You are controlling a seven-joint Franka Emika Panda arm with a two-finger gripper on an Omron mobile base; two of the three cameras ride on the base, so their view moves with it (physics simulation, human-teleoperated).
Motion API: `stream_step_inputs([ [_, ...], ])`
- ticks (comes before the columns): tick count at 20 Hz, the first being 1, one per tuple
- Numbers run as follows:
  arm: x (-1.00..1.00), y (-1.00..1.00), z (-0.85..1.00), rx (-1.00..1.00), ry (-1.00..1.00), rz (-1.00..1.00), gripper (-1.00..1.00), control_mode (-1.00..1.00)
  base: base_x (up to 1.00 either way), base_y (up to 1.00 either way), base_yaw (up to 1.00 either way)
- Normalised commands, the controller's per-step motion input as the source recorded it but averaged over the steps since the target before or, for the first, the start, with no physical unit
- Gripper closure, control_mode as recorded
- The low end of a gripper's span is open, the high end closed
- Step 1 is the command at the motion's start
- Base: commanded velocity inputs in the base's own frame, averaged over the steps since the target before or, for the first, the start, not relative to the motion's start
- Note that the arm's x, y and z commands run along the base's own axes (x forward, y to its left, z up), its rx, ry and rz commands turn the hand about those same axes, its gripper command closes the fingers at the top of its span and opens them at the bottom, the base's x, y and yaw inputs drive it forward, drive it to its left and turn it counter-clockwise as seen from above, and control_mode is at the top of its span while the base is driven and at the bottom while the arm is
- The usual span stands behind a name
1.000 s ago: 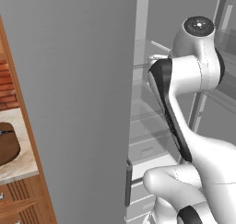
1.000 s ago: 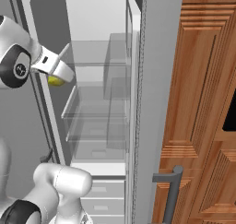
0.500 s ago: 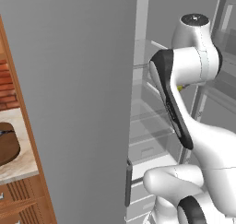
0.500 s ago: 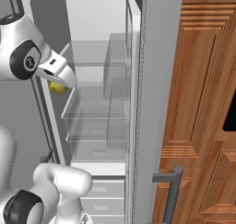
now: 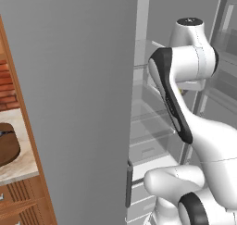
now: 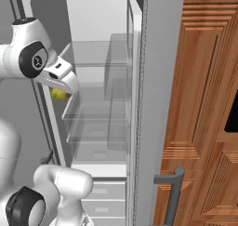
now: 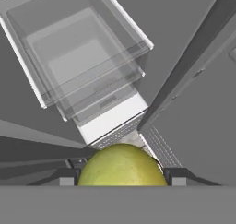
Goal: Retrieve a lemon from the fridge and place it on the cutting board with the fish.
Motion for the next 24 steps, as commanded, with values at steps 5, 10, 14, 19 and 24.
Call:
stream_step_inputs([
  [5, -0.03, 0.00, -0.26, 0.03, 0.00, 0.05, 1.00, -1.00, 0.00, 0.00, 0.00],
  [10, 0.00, 0.01, -0.08, 0.00, 0.00, 0.05, 1.00, -1.00, 0.00, 0.00, 0.00],
  [14, 0.00, 0.00, -0.01, 0.00, 0.00, 0.02, 1.00, -1.00, 0.00, 0.00, 0.00],
  [19, -0.05, 0.00, 0.00, 0.00, 0.00, 0.00, 1.00, -1.00, 0.00, 0.00, 0.00],
  [24, 0.00, 0.00, 0.00, 0.00, 0.00, 0.00, 1.00, 1.00, -0.39, 0.02, 0.00],
])
